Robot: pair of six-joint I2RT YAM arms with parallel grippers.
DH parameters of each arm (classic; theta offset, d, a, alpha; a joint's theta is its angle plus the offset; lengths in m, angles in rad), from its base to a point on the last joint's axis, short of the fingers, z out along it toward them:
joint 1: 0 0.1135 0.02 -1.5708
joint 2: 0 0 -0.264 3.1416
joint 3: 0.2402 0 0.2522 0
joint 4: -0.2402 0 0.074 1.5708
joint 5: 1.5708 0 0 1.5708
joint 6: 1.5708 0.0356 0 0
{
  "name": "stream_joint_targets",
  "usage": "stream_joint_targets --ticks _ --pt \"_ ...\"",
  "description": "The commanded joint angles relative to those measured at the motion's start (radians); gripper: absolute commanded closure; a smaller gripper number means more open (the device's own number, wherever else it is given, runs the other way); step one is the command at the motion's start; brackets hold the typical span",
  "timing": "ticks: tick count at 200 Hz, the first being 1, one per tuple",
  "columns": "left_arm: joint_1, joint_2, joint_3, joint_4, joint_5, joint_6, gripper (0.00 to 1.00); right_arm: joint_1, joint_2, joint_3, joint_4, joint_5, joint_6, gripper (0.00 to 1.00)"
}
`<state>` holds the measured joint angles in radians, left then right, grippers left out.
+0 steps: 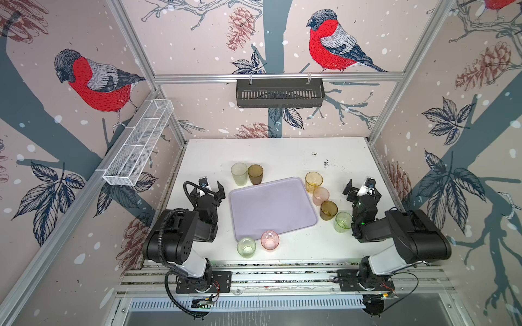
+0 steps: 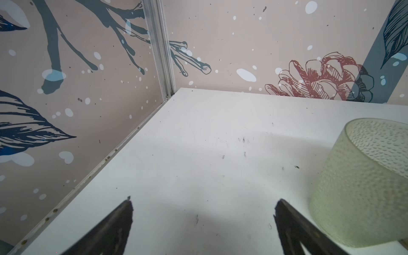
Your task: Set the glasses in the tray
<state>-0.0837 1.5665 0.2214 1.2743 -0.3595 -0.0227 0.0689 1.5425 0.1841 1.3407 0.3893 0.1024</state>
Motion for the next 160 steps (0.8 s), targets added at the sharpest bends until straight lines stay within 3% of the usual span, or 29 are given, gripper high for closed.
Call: stream_joint_targets --ticks 1,160 --pt "0.001 0.000 -0.001 0.077 0.005 0.005 0.01 0.000 0.002 0.003 0.022 0.009 0.000 0.00" --pt "0.001 -0.001 -0.001 0.076 0.005 0.004 0.00 -0.003 0.005 0.009 0.013 0.005 0.002 0.00"
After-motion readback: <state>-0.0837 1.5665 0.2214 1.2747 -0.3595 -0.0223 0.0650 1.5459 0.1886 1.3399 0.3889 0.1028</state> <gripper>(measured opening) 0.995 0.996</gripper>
